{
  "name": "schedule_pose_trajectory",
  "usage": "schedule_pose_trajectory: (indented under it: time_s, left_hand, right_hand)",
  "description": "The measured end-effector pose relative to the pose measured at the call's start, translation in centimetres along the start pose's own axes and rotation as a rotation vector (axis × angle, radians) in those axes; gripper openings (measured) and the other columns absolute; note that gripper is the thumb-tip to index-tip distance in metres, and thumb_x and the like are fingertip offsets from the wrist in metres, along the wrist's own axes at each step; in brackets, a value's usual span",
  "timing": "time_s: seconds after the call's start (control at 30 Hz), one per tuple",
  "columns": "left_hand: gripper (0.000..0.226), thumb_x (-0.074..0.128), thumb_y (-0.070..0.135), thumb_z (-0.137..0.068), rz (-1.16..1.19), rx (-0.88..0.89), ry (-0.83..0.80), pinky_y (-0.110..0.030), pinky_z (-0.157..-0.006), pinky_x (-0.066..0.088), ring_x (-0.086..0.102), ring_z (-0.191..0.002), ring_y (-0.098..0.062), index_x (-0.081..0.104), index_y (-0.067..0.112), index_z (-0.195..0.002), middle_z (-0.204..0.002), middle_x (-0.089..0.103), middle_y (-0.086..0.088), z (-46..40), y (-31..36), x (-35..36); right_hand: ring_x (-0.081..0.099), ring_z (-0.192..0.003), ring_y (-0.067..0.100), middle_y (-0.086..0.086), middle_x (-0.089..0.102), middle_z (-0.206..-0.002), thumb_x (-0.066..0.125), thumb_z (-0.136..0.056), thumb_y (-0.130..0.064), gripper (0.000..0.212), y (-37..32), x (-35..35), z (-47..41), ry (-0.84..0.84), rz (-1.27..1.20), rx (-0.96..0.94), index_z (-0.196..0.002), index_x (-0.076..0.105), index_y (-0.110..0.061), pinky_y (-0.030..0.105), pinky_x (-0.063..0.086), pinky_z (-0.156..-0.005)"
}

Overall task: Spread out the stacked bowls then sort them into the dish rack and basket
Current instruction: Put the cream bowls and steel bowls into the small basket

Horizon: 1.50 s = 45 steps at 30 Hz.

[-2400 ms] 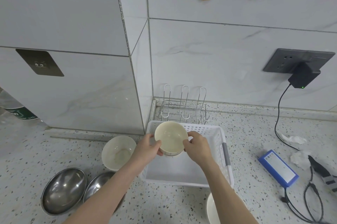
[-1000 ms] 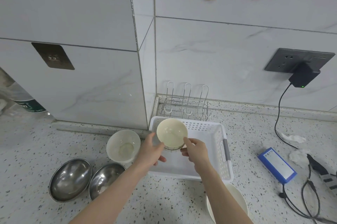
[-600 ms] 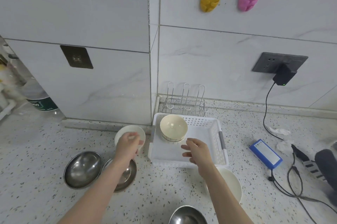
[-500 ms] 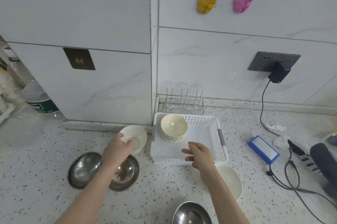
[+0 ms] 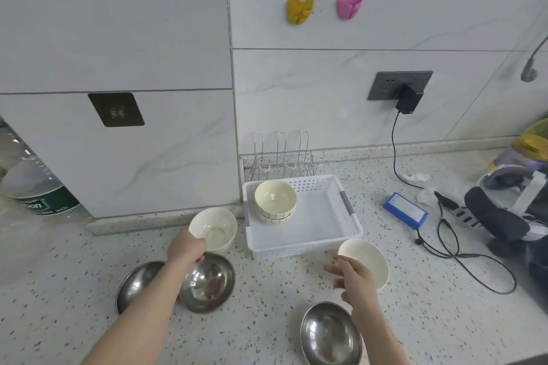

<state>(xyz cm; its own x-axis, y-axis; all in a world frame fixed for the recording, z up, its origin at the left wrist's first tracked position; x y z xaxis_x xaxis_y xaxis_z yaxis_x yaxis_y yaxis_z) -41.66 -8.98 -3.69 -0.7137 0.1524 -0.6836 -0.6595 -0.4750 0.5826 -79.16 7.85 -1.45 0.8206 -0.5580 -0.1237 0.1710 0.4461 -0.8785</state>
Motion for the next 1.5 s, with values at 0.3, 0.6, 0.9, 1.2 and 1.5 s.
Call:
schedule_pose_trajectory:
  time_s: [0.3,0.6,0.9,1.2,1.5]
  left_hand:
    - [0.014,0.051,-0.007,-0.079,0.133,-0.073,0.053,-0.029,-0.054,0.045,0.058,-0.058,-0.029,0.064,-0.005,-0.085,-0.062,0.063,-0.017,-0.6,-0.6,-0.1]
    - [0.015,0.052,-0.001,-0.077,0.408,-0.041,0.119,-0.042,-0.065,0.056,0.069,-0.060,-0.032,0.066,0.003,-0.073,-0.057,0.070,-0.016,0.1,-1.3,-1.3]
    - [0.015,0.053,-0.002,-0.087,0.496,0.020,-0.009,-0.023,-0.042,0.036,0.050,-0.047,-0.015,0.065,0.006,-0.082,-0.061,0.073,-0.013,4.5,0.5,-0.1]
    - [0.018,0.054,0.001,-0.090,0.482,0.130,-0.139,-0.020,-0.042,0.040,0.050,-0.040,-0.007,0.064,0.016,-0.090,-0.065,0.075,-0.009,8.1,4.6,2.1]
    - [0.018,0.056,0.007,-0.088,0.422,0.180,-0.195,-0.017,-0.038,0.036,0.058,-0.042,-0.003,0.068,0.021,-0.084,-0.059,0.073,-0.004,9.7,12.5,10.1]
  right_hand:
    - [0.048,-0.061,0.019,0.009,0.073,-0.073,0.053,-0.092,-0.019,0.021,4.9,-6.9,-0.2,0.319,0.050,0.101,-0.088,0.066,-0.004,0.031,0.039,-0.052]
    - [0.048,-0.053,0.017,0.021,0.071,-0.083,0.052,-0.095,-0.026,0.030,6.1,-6.1,-0.9,0.280,-0.033,0.209,-0.097,0.059,0.004,0.025,0.038,-0.042]
    - [0.035,-0.048,0.017,0.020,0.071,-0.074,0.047,-0.088,-0.011,0.029,6.1,-8.2,0.5,0.392,0.018,0.207,-0.081,0.065,0.011,0.028,0.032,-0.049]
    - [0.026,-0.048,0.017,0.018,0.072,-0.076,0.044,-0.085,-0.011,0.013,3.7,-10.9,2.6,0.495,-0.198,0.118,-0.082,0.053,-0.003,0.027,0.028,-0.047]
    - [0.024,-0.035,0.007,0.018,0.072,-0.071,0.045,-0.084,-0.008,0.009,-2.4,-11.4,-2.3,0.351,-0.269,0.011,-0.084,0.052,-0.003,0.021,0.026,-0.039]
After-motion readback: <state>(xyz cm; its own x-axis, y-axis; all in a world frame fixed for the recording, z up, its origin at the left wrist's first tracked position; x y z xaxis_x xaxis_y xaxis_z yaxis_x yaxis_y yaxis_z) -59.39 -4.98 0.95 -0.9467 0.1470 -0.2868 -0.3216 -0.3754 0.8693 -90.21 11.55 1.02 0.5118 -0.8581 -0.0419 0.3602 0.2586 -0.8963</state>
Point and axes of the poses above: each hand's wrist, its own z-axis away from the middle knuckle, its own x-axis out of the palm, y = z × x, the point moved 10 cm from there along -z, towards the middle knuckle
